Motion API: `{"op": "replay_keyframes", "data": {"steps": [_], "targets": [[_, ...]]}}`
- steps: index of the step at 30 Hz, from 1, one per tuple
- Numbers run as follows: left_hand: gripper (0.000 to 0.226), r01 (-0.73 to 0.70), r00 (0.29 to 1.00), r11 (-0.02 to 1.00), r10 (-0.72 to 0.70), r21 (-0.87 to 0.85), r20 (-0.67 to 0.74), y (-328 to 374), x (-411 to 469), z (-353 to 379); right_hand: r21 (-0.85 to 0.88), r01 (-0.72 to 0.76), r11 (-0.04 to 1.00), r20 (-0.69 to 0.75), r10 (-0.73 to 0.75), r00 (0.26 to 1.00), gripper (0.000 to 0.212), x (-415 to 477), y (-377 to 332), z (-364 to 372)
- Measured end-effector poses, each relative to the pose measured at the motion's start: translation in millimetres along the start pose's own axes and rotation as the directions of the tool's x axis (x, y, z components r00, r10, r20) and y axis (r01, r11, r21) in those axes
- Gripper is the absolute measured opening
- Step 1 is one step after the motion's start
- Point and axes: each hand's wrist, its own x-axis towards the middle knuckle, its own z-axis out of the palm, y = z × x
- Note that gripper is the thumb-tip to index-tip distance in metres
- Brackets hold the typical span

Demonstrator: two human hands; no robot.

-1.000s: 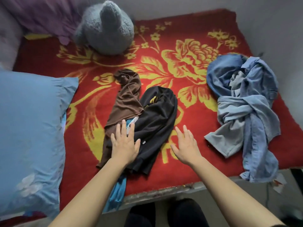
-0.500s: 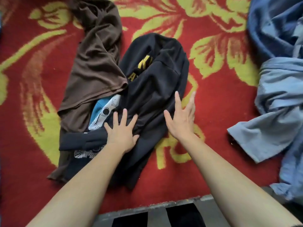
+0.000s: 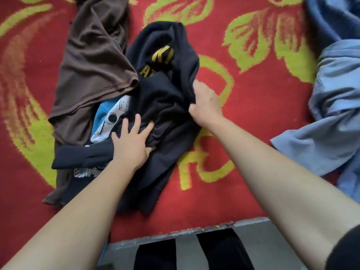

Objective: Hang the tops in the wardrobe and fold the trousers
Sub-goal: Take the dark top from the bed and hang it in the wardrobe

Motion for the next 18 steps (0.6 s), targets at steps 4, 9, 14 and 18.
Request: {"op": "replay_keyframes", "data": {"steps": [4, 9, 14, 18], "targets": [[0.042, -0.050, 0.980, 0.983, 0.015, -0.175, -0.198, -13.5, -17.8, -10.6, -0.302, 0.400, 0.865, 0.130, -0.378, 0.917, 0.073, -102.8, 27.8, 24.2], [0.005, -0.077, 0.973, 0.917, -0.015, -0.391, -0.229, 0.8, -67.2, -4.3, -0.227, 0.377, 0.898, 0.485, -0.231, 0.843, 0.076, -190.9, 36.0, 22.1], [0.057, -0.106, 0.994, 0.798, 0.105, -0.593, -0.037, 0.5, -83.0, 17.4, -0.280, 0.303, 0.911, 0.507, -0.127, 0.853, 0.081, -216.1, 27.4, 26.0], [0.063, 0.056, 0.997, 0.650, -0.003, -0.758, 0.071, 11.4, -80.9, 11.0, -0.334, 0.337, 0.880, 0.524, -0.124, 0.843, 0.083, -214.0, 31.8, 25.5]]}}
